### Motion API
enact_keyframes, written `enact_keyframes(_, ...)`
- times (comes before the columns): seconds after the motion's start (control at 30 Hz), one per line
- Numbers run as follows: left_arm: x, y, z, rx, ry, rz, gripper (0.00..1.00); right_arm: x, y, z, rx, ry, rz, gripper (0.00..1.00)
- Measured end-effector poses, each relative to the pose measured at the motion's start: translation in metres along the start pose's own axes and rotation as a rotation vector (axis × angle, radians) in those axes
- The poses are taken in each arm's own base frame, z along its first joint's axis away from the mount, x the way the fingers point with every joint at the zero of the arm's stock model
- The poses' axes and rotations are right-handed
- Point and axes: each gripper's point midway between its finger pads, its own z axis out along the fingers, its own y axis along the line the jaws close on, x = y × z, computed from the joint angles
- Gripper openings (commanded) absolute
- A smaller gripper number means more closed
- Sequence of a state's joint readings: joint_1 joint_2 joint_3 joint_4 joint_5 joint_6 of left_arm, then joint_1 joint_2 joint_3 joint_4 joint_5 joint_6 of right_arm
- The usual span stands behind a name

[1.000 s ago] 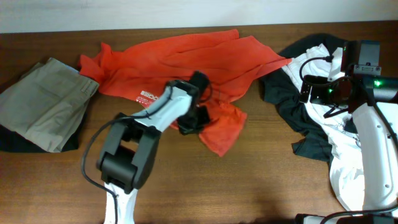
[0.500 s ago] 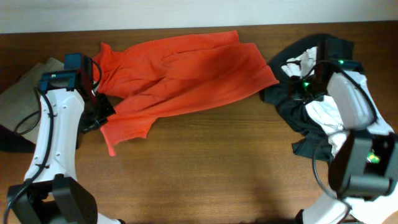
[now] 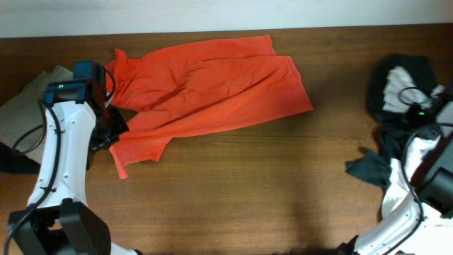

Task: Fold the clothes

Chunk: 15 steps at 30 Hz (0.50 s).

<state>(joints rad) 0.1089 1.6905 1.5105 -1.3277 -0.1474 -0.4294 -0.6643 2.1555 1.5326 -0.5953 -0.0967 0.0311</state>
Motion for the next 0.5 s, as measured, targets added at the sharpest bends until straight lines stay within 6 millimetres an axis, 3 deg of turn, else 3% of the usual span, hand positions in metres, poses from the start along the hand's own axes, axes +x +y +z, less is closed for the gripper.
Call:
enact_keyframes(0.03,-0.001,-0.001,0.000,0.002,-0.004,-0.001,0.00,-0.006,0.025,-0.012,-0.163,0.009,-0.011,0.68)
enact_keyframes(0.07,-0.001,-0.001,0.000,0.003,-0.005,-0.001,0.00,-0.013,0.063,-0.026,-0.295,0.001,-0.065,0.73)
enact_keyframes(0.1,-0.001,-0.001,0.000,0.003,-0.005,-0.001,0.00,-0.002,0.114,-0.040,-0.399,0.041,-0.177,0.77)
enact_keyframes(0.13,-0.001,-0.001,0.000,0.003,-0.006,-0.001,0.00,0.009,0.148,-0.048,-0.453,0.066,-0.241,0.77)
enact_keyframes(0.2,-0.002,-0.001,0.000,0.004,-0.006,-0.001,0.00,0.065,0.228,-0.054,-0.496,0.191,-0.432,0.82)
enact_keyframes(0.27,-0.003,-0.001,0.000,0.006,-0.010,-0.002,0.00,0.104,0.261,-0.044,-0.446,0.264,-0.505,0.84)
enact_keyframes(0.33,-0.005,-0.002,0.000,0.010,-0.019,-0.003,0.00,0.135,0.277,-0.024,-0.409,0.334,-0.508,0.84)
enact_keyframes(0.4,-0.007,-0.003,0.000,0.014,-0.028,-0.005,0.00,0.139,0.295,-0.024,-0.411,0.319,-0.484,0.84)
enact_keyframes(0.43,-0.007,-0.004,0.000,0.015,-0.029,-0.005,0.00,0.140,0.301,-0.024,-0.409,0.312,-0.468,0.76)
enact_keyframes(0.5,-0.007,-0.004,0.000,0.014,-0.030,-0.005,0.00,0.142,0.312,-0.021,-0.410,0.299,-0.454,0.28)
